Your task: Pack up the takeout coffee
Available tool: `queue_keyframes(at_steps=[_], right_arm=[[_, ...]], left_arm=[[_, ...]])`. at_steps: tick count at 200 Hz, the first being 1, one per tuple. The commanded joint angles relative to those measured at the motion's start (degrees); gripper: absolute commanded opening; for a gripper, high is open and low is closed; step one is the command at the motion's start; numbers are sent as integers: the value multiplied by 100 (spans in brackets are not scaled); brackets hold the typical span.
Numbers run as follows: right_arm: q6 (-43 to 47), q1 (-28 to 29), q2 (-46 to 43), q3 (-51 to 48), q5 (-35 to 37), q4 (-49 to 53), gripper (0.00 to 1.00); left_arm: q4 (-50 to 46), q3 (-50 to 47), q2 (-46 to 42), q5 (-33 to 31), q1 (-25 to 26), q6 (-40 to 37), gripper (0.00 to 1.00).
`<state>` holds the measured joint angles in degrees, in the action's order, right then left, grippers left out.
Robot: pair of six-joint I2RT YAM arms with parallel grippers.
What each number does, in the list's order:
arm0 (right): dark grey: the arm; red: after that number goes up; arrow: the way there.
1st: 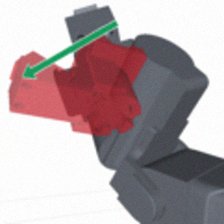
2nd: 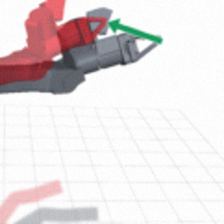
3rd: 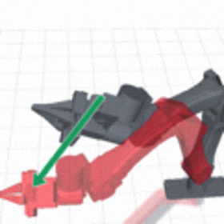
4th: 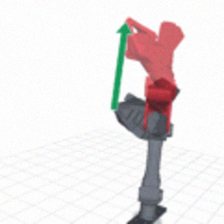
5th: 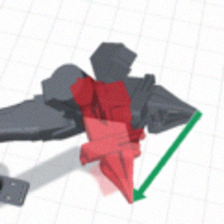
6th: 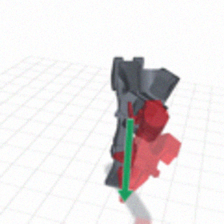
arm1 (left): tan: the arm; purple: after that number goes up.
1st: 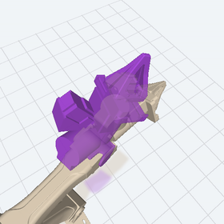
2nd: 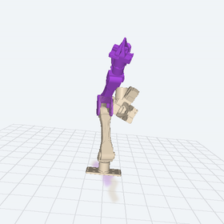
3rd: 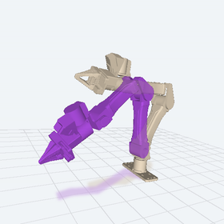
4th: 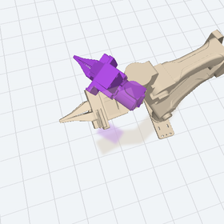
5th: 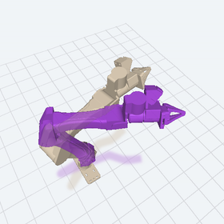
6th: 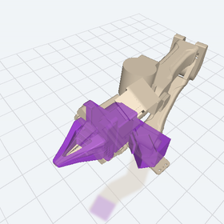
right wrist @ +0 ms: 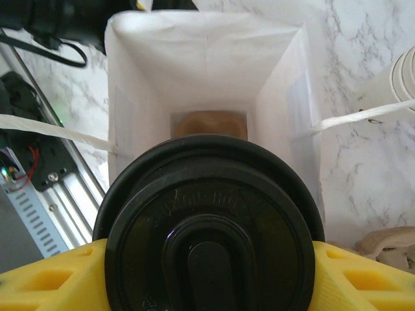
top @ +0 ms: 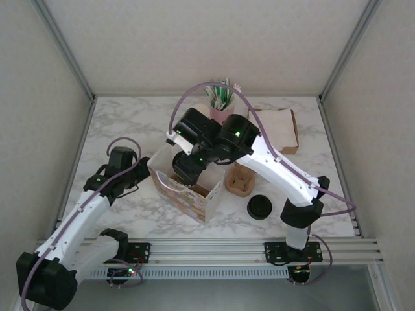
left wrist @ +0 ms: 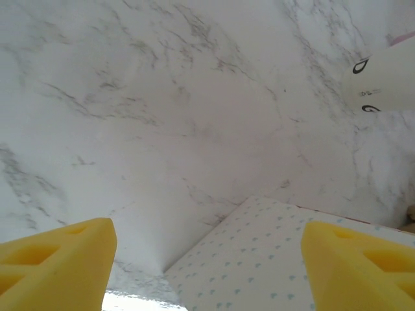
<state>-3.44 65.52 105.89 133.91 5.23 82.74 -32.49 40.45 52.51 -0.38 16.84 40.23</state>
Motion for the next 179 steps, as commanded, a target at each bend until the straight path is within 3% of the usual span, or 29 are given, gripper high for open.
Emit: queue_keyframes(at_steps=[1,133,179], right_arm=[[332,40,12,-221,-118,129,64],[495,29,302,-1313,-134,-470,63],[406,6,192,-1651,-104,-738,63]], left_arm=[[-528,371,-217,-422,39,-266,76],[-1559,2065,-592,-647,36,-761,80],[-1595,2431,-523,-276,31,-815,82]])
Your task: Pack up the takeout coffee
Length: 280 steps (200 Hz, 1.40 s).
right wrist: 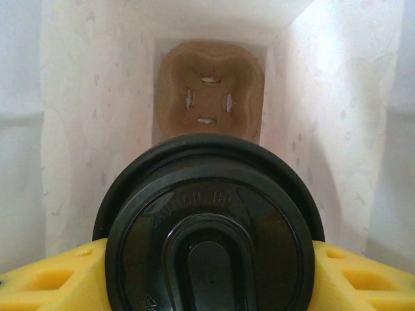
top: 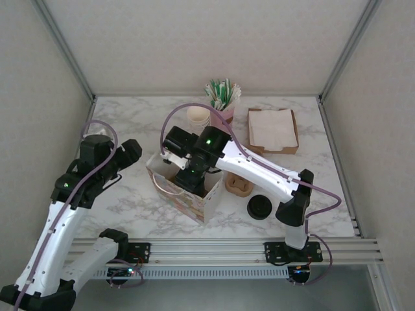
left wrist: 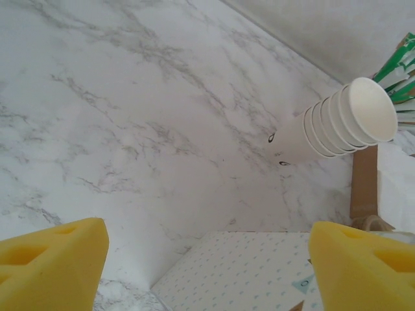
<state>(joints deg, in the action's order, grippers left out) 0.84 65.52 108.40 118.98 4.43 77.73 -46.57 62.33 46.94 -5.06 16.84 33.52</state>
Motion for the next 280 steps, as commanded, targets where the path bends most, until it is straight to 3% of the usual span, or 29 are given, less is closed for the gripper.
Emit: queue_keyframes(at_steps=[1,68,140,280], right_arm=[[-23,10,-58,-175,-22,-239,63],[-5,4,-63,-574,56,-315,63],[20,-7,-148,-965,24,-520,62],[-93,-51,-162,-1531,129,-772,62]], left_arm=[[-187,253,35,208,30,-148,82],[-39,573,126,1276,32,-498,83],[69,649,322,1955,39,-681,83],[23,633,612,2396,39,-1057,83]])
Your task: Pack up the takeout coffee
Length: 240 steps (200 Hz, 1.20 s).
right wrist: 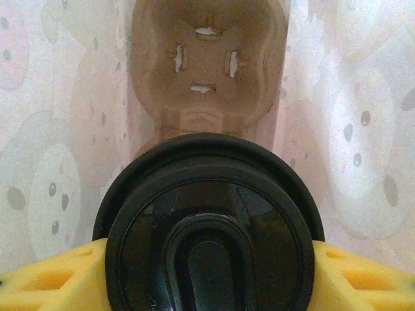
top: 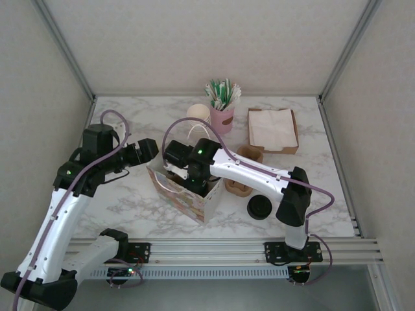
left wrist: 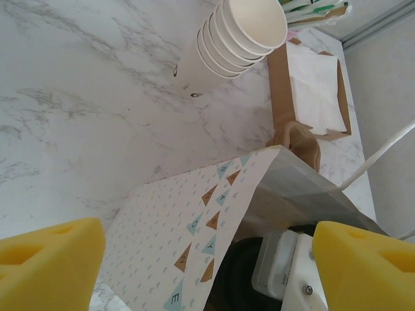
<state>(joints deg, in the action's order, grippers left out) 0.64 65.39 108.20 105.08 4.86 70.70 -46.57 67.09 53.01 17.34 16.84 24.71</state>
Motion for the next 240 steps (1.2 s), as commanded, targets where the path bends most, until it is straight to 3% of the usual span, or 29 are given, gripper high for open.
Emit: queue_keyframes(at_steps=[1,111,240], right_arm=[[-73,-36,-142,-143,85,-71,62],[-179,-33,-246,-470,-159,-462,62],[-284,-26,-57,-1154,-407,-706,61]], left_arm=[[24,156,6,155,39,-177,83],[-88,50,231,110,39,-374,81],[-356,58,559,-369,160,-500,77]])
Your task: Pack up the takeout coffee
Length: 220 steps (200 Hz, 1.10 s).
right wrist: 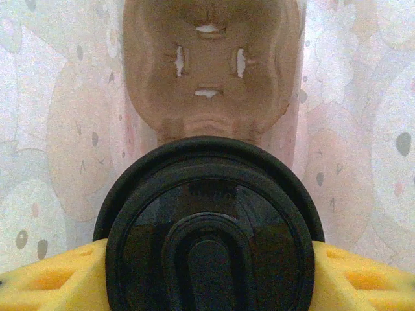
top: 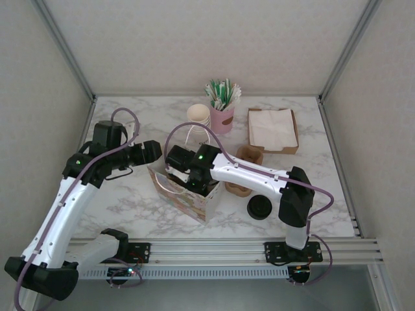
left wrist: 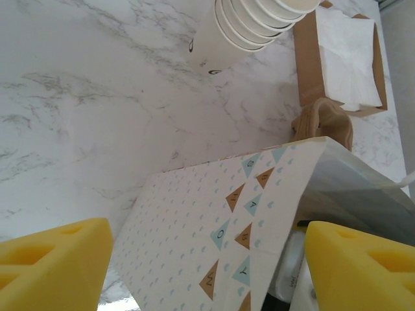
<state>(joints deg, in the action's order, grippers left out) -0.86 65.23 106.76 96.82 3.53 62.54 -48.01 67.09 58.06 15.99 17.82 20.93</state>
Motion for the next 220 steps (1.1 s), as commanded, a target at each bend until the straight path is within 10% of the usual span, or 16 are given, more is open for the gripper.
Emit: queue_keyframes(at_steps=[1,220], right_arm=[[-138,-11,89,-333,-278,109,61],[-375,89,419,-1487,34,-330,60]], left_arm=[[-215,58,55,-239,62,-123,77],[-358,146,327,-785,380,-60,74]])
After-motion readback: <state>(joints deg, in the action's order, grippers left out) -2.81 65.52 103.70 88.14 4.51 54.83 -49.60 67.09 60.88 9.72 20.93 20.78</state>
